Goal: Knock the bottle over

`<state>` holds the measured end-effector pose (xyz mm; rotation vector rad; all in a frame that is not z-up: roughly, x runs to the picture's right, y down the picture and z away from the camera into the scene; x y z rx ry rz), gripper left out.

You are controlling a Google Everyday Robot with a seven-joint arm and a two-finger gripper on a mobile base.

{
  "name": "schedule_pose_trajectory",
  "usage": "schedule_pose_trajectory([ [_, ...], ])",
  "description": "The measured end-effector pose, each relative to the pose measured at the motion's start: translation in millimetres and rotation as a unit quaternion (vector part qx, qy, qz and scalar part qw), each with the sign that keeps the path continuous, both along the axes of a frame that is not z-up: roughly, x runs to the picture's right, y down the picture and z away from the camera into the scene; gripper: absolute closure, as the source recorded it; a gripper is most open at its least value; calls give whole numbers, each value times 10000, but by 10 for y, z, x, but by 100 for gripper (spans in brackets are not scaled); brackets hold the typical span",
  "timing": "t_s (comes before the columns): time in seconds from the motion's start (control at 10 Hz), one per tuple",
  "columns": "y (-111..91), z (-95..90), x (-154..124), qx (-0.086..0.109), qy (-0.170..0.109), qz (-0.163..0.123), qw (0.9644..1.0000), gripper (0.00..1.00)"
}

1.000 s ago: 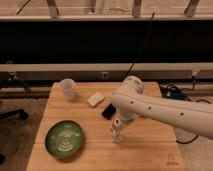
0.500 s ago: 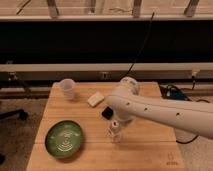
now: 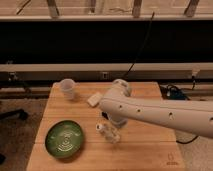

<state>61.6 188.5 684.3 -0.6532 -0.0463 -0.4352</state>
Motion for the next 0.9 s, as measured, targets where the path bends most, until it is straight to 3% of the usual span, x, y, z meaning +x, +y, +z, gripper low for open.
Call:
schedule_pose_trajectory([
  [0.5,125,-82,-272,-137,-469,-110,9987,90],
  [0.9,59,-39,-217,-71,-386,-92,9992,90],
])
